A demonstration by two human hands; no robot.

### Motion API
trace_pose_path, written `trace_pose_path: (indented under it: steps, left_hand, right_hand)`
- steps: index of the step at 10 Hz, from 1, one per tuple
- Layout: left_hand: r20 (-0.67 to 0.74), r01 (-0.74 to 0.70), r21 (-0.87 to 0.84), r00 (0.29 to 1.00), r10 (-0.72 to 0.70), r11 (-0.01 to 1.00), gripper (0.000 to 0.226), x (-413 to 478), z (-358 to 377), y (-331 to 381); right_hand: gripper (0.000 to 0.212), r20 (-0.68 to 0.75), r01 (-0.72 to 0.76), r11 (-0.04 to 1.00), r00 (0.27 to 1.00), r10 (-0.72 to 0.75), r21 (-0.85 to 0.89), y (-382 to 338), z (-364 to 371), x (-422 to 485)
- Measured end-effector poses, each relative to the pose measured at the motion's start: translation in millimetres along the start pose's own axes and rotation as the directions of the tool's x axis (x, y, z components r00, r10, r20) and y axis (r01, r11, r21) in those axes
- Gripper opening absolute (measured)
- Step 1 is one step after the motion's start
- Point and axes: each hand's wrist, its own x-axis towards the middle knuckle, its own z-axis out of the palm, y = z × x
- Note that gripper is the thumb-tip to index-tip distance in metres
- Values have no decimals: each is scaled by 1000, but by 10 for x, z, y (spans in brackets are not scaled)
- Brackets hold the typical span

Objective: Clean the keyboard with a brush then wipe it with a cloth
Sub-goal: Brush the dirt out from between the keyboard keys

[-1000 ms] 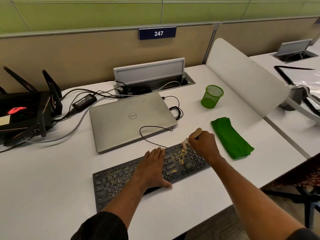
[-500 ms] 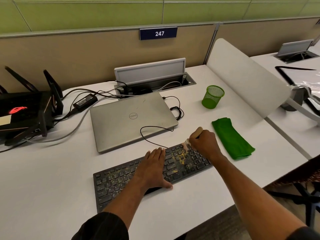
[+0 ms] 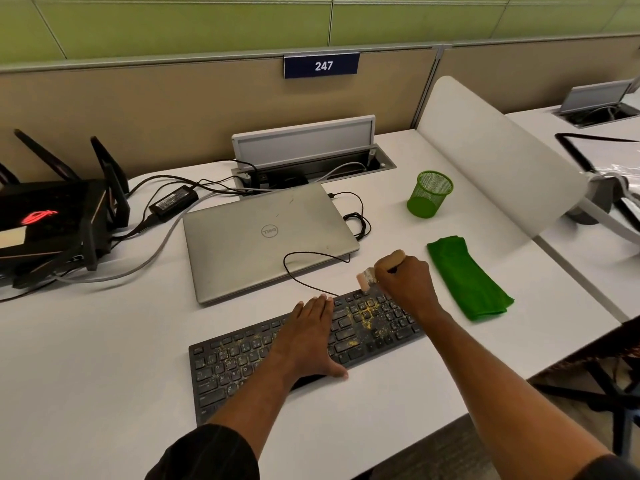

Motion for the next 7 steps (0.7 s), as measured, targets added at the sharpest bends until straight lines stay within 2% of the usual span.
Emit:
trace_pose_path:
  steps: [2,5,7]
  left_hand:
    - [-3,-2,-2,1000,2,1000,138,1,-3,-2]
    - [-9,-6,-9,1000,6,1000,140,12,22,-15]
    - [-20,-3,-19,1000,3,1000,141,22,24,-25]
  right_hand:
    - [22,54,62,996,997,-59,-57,-11,106,-46]
    - [27,19,91,994,996,-90,-51,-40,68,-17]
    - [30,60,77,992,996,-71,-96,36,136,-15]
